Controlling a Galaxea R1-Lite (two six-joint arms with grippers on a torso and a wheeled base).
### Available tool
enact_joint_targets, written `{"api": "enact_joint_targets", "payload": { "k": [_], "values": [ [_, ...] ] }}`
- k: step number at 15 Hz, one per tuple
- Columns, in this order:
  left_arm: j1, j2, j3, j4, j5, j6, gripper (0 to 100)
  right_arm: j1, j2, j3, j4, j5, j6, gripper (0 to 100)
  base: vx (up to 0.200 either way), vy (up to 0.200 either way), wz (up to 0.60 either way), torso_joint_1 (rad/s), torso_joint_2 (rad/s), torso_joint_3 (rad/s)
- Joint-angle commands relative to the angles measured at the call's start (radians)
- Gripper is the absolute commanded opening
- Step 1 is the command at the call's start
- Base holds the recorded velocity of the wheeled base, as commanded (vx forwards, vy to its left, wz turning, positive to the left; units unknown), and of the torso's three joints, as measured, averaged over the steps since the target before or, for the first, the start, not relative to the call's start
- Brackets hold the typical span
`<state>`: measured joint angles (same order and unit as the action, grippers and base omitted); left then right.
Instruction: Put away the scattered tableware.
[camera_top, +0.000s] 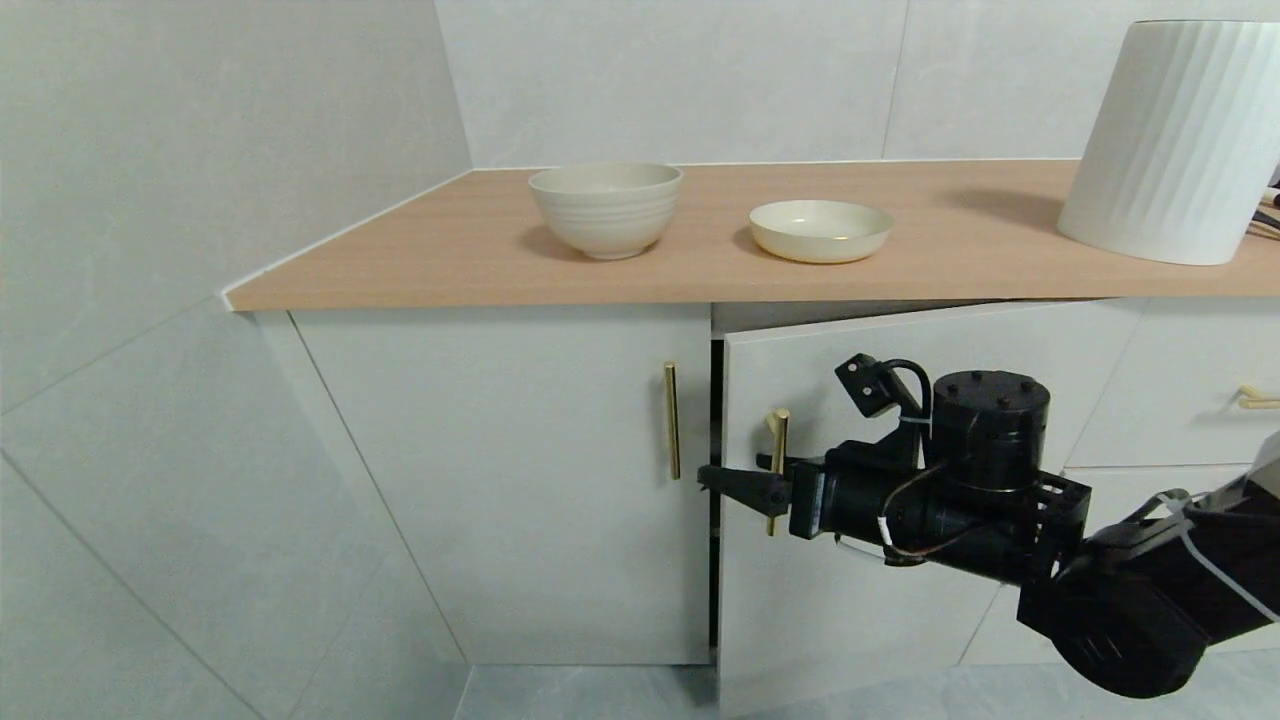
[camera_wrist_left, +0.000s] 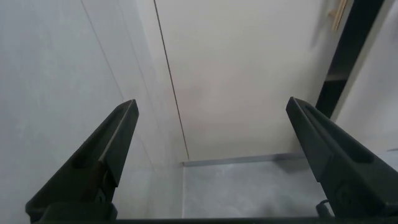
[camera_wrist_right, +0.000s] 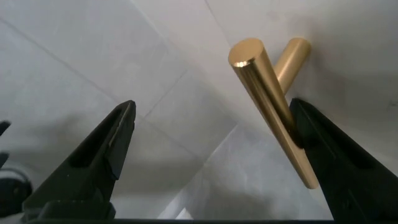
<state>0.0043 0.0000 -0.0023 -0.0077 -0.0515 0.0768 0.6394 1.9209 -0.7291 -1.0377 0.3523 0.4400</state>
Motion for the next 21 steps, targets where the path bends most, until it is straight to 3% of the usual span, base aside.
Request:
{"api": "enact_joint_targets", "payload": {
  "k": [1, 2, 4, 6, 8, 10, 13, 15, 18, 20, 21],
  "values": [
    [0.000, 0.000, -0.001, 0.000, -0.001, -0.017, 100, 0.006, -0.063, 0.042, -0.001, -0.003, -0.001, 100, 0.000, 0.000, 0.00, 0.000, 0.00, 0.000],
    [-0.001, 0.000, -0.001, -0.002, -0.004, -0.020, 100, 0.006, -0.071, 0.051, 0.001, -0.001, -0.003, 100, 0.000, 0.000, 0.00, 0.000, 0.00, 0.000],
    [0.000, 0.000, -0.004, -0.003, -0.004, 0.047, 100, 0.006, -0.082, 0.070, 0.001, -0.001, -0.024, 100, 0.000, 0.000, 0.00, 0.000, 0.00, 0.000],
    [-0.003, 0.026, -0.099, 0.029, -0.039, 0.047, 100, 0.008, -0.097, 0.089, 0.002, -0.001, -0.035, 100, 0.000, 0.000, 0.00, 0.000, 0.00, 0.000],
    [-0.003, 0.196, -0.232, 0.104, -0.137, 0.038, 100, 0.017, -0.117, 0.105, 0.002, 0.004, -0.035, 100, 0.000, 0.000, 0.00, 0.000, 0.00, 0.000],
    [-0.003, 0.474, -0.285, 0.109, -0.257, 0.046, 100, 0.046, -0.123, 0.114, 0.002, 0.004, -0.037, 100, 0.000, 0.000, 0.00, 0.000, 0.00, 0.000],
    [-0.017, 0.828, -0.413, 0.025, -0.283, 0.041, 100, 0.079, -0.154, 0.134, 0.007, 0.004, -0.037, 100, 0.000, 0.000, 0.00, 0.000, 0.00, 0.000],
    [-0.130, 0.985, -0.487, -0.058, -0.274, 0.020, 100, 0.080, -0.174, 0.131, 0.050, 0.004, -0.037, 100, 0.000, 0.000, 0.00, 0.000, 0.00, 0.000],
    [-0.297, 1.195, -0.584, -0.104, -0.269, -0.054, 100, 0.080, -0.177, 0.131, 0.053, 0.004, -0.037, 100, 0.000, 0.000, 0.00, 0.000, 0.00, 0.000],
    [-0.354, 1.279, -0.596, -0.175, -0.269, -0.077, 100, 0.080, -0.178, 0.131, 0.053, 0.004, -0.037, 100, 0.000, 0.000, 0.00, 0.000, 0.00, 0.000],
    [-0.354, 1.279, -0.596, -0.175, -0.269, -0.077, 0, 0.080, -0.178, 0.131, 0.053, 0.004, -0.037, 100, 0.000, 0.000, 0.00, 0.000, 0.00, 0.000]
  ]
}}
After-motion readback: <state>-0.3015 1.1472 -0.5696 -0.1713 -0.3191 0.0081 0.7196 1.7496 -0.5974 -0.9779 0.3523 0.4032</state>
